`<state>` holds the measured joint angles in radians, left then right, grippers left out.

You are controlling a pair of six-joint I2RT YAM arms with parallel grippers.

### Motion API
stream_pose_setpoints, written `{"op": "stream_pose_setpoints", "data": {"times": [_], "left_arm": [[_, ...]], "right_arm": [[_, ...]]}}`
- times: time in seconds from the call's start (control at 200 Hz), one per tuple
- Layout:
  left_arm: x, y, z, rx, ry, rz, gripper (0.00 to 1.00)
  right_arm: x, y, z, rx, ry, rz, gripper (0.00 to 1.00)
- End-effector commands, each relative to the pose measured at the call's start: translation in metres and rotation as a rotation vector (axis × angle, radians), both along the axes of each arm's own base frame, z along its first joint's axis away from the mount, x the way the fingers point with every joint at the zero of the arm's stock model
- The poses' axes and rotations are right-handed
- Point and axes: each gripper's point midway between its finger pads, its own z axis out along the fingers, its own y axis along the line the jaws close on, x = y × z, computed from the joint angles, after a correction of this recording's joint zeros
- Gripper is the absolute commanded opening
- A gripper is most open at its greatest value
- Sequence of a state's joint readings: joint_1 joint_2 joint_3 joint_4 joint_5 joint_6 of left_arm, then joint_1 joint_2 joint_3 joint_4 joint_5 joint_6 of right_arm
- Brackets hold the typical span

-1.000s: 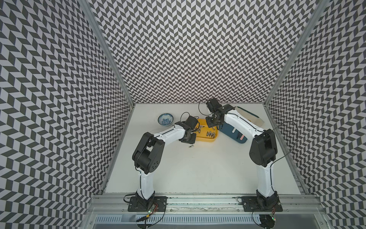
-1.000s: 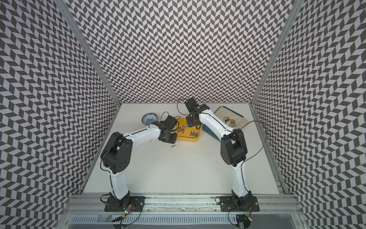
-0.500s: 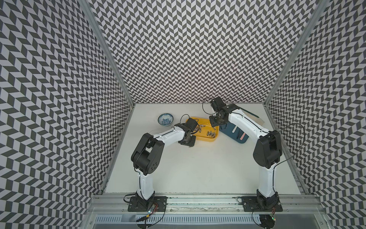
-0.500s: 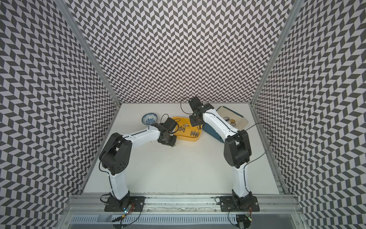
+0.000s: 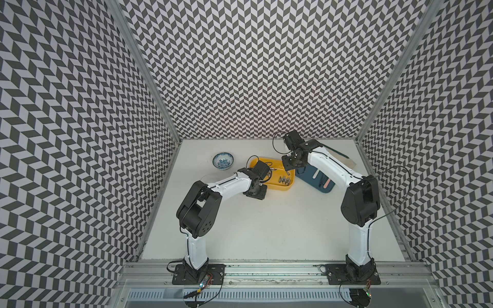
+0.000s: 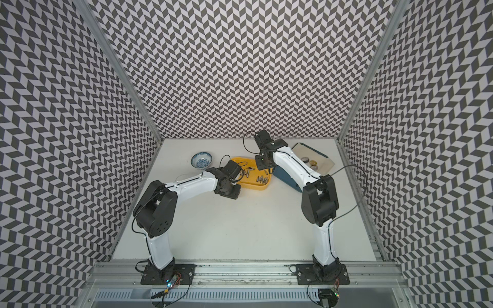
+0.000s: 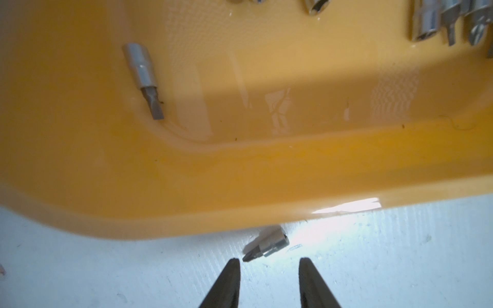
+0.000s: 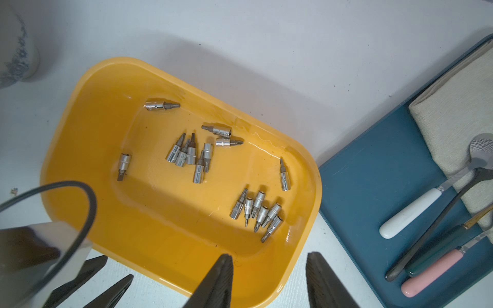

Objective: Put the bit on the desktop into the storage box
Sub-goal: Pick up the screwdriver bit from the center of the board.

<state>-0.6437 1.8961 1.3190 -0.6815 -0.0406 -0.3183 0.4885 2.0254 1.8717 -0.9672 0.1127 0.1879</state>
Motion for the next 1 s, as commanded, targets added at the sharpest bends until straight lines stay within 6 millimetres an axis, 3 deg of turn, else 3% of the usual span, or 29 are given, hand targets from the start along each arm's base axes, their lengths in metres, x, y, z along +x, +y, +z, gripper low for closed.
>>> {"op": "stream_pose_setpoints", "data": {"times": [0.0,0.521,0.997], "left_arm": [[0.000,-0.004,0.000,0.008,-0.015,-0.023,0.40],[0.006,-0.002,-0.006,0.038,-0.095,-0.077,0.40],[0.003,-0.006,-0.020,0.031,-0.064,-0.093,0.39]], "right_arm": [[0.000,0.001,0.020,0.036,-0.037,-0.003,0.49],[0.001,-0.001,0.021,0.040,-0.037,-0.005,0.49],[0.001,-0.003,0.023,0.041,-0.037,-0.006,0.49]]}}
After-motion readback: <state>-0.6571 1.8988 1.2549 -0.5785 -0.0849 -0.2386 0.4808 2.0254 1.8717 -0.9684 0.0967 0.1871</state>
